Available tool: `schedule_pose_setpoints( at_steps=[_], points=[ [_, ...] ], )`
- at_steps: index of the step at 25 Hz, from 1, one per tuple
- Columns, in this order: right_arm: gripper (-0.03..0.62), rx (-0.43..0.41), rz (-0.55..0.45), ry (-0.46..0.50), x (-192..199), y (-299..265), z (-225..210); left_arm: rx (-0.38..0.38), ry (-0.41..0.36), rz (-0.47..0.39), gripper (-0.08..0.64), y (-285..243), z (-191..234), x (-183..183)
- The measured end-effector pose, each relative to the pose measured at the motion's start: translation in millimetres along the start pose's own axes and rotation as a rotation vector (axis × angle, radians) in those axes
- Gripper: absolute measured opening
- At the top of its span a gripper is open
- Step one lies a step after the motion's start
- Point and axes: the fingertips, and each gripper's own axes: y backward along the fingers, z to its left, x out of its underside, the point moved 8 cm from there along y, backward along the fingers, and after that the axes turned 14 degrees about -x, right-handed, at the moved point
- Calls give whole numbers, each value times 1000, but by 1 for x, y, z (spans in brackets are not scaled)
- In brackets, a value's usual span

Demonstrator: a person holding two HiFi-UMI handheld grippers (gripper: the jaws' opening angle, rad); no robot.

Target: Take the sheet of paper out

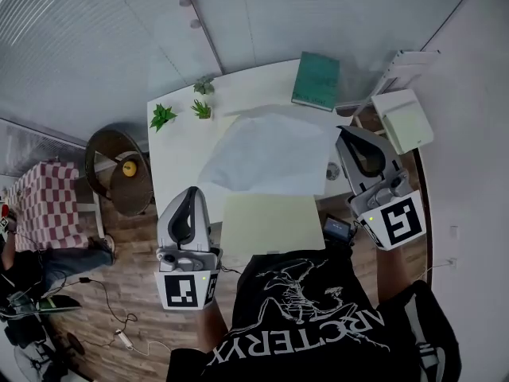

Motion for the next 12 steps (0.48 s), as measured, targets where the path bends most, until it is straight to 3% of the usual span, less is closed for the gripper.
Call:
schedule_pose_setpoints(
  at_steps=[12],
  points=[
    [11, 27, -14, 20, -7, 9, -3, -52, -2, -15, 12, 4, 9, -2]
  ],
)
